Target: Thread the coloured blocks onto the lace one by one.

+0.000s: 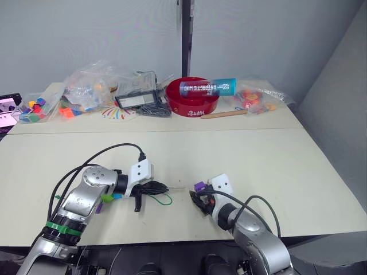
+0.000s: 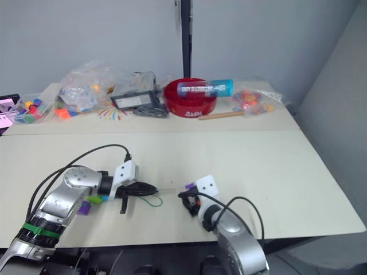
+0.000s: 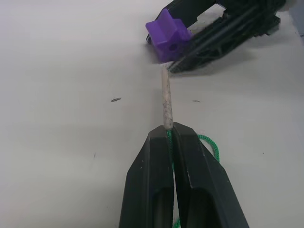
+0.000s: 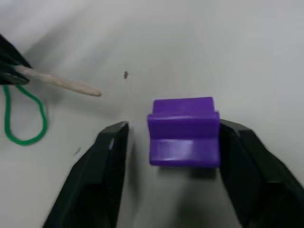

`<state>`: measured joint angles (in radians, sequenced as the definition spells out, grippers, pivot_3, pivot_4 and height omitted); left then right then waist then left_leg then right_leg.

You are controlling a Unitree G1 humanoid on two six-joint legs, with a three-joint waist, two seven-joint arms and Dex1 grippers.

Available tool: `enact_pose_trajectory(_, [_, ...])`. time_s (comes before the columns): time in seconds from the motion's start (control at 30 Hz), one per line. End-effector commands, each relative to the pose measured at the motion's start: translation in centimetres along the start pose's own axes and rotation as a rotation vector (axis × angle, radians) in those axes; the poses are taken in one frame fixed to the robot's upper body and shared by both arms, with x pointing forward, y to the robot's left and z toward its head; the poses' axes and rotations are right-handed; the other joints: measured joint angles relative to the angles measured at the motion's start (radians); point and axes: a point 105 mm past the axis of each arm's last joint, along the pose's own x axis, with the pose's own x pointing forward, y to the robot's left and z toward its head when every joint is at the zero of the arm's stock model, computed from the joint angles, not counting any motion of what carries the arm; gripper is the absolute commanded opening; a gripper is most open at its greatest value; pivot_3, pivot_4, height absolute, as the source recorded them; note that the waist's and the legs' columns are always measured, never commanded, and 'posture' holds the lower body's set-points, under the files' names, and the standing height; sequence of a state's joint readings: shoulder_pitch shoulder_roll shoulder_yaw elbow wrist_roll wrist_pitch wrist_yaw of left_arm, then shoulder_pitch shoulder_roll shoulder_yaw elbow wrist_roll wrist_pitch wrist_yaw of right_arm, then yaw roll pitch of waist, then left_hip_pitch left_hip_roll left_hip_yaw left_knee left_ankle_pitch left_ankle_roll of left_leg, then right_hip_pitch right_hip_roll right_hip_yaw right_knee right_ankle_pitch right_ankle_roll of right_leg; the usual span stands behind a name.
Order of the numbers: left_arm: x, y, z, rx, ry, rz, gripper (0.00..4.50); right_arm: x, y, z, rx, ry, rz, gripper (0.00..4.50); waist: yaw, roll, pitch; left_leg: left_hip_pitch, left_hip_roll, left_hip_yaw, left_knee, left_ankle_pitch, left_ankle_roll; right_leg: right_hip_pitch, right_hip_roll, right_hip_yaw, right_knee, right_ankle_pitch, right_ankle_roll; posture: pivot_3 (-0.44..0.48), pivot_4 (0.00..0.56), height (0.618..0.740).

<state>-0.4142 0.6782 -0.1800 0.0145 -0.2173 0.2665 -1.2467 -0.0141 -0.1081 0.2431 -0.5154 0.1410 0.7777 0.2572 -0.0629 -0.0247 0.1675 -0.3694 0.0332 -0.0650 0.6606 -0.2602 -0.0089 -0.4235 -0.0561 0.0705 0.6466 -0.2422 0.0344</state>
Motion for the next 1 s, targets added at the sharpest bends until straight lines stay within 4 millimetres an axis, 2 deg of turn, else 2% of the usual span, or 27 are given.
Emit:
enact_pose_trajectory(0.03, [0.0,0.0,0.9,0.028,-0.014,-0.004,0.00,-0.8,-0.3,1.4,-0.021,-0.050,0.040,4.23,0.001,0.000,0.000,0.000,0.000,0.000,0.000,0.000,0.000,0.000,0.000,0.000,0.000,0.000,0.000,0.000,0.150,0.731])
enact_pose_trajectory(0.07, [0.0,0.0,0.9,0.027,-0.013,-0.005,0.00,-1.0,-0.3,1.9,-0.029,-0.066,0.054,4.46,0.001,0.000,0.000,0.000,0.000,0.000,0.000,0.000,0.000,0.000,0.000,0.000,0.000,0.000,0.000,0.000,0.150,0.731])
enact_pose_trajectory(0.13, [0.0,0.1,0.9,0.026,-0.012,-0.004,0.00,-1.4,-0.2,2.6,-0.066,-0.081,0.104,4.46,0.003,0.000,0.000,0.000,0.000,0.000,0.000,0.000,0.000,0.000,0.000,0.000,0.000,0.000,0.000,0.000,0.150,0.731])
enact_pose_trajectory(0.27, [-0.2,0.1,0.9,0.025,-0.009,-0.002,0.00,-3.1,-1.0,4.8,-0.231,-0.093,0.324,4.46,0.003,-0.001,0.001,-0.001,0.000,0.000,0.000,0.000,0.000,0.000,0.000,0.000,-0.001,0.000,0.000,0.000,0.150,0.731])
enact_pose_trajectory(0.43, [-0.2,0.1,0.8,0.021,-0.005,-0.001,0.00,-3.9,-1.5,5.6,-0.310,-0.030,0.605,4.46,0.002,-0.001,0.001,0.000,0.001,0.000,0.000,0.000,0.001,0.000,0.001,0.000,-0.001,0.000,0.000,0.000,0.150,0.731])
enact_pose_trajectory(0.57, [-0.2,0.1,0.7,0.018,-0.002,-0.002,0.00,-3.1,-2.1,5.9,-0.490,0.058,0.797,4.46,0.000,-0.002,0.002,0.000,0.000,0.001,0.001,0.000,0.001,0.000,0.000,0.000,-0.001,0.000,0.000,0.000,0.150,0.731])
enact_pose_trajectory(0.73, [-0.4,-0.3,0.5,0.013,0.001,-0.002,0.00,-0.3,-3.9,5.7,-0.779,0.147,0.905,4.46,-0.003,-0.002,0.002,0.000,0.000,0.001,0.001,0.000,0.001,0.000,0.000,0.000,-0.001,0.000,0.000,0.000,0.150,0.731])
enact_pose_trajectory(1.0, [-0.5,-1.0,0.5,0.008,0.001,-0.001,0.00,1.6,-4.8,4.8,-0.904,0.196,1.005,4.46,0.001,-0.002,0.003,-0.001,0.000,0.001,0.001,0.000,0.001,0.000,-0.001,0.000,0.000,0.000,0.000,0.000,0.150,0.731])
